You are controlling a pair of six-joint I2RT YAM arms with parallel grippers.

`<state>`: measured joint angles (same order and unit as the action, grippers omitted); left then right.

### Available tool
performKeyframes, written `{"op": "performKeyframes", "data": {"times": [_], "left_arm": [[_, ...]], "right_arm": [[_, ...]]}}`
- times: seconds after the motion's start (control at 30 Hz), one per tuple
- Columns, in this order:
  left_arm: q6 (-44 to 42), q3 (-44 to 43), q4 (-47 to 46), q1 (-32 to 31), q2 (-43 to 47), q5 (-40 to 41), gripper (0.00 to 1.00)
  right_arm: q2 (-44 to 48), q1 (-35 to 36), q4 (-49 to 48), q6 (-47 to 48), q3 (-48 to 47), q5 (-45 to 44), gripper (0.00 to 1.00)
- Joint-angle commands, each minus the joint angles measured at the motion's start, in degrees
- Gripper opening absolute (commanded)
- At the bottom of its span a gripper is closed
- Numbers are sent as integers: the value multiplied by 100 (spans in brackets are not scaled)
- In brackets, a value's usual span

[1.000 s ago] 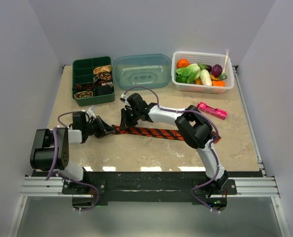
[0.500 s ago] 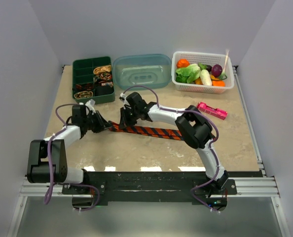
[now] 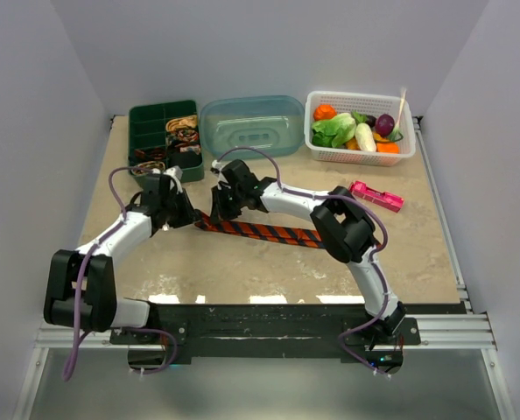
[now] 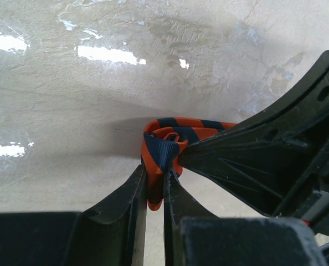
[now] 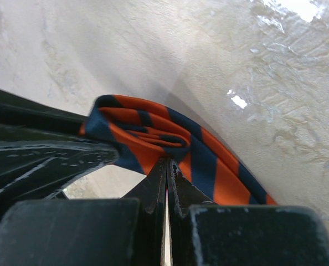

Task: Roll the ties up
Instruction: Roll the tie at the center of the board.

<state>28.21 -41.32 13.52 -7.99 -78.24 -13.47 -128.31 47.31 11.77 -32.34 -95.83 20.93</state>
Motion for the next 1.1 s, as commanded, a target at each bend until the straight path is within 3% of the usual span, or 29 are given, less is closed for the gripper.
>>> {"op": "performKeyframes", "data": {"times": [0.0,0.77,1.07], "left_arm": [[-193,-377,256,-133,195,398,0],[9,-623,230,-853,-69,723,0],[-122,-798,607,-1020,-280,1276,0]], "right_arm": [[-62,50,18,43,-173,-133,0],[-379,85,-887,-625,-155,412,0],[-291,77,-992,-721,-111,561,0]]}}
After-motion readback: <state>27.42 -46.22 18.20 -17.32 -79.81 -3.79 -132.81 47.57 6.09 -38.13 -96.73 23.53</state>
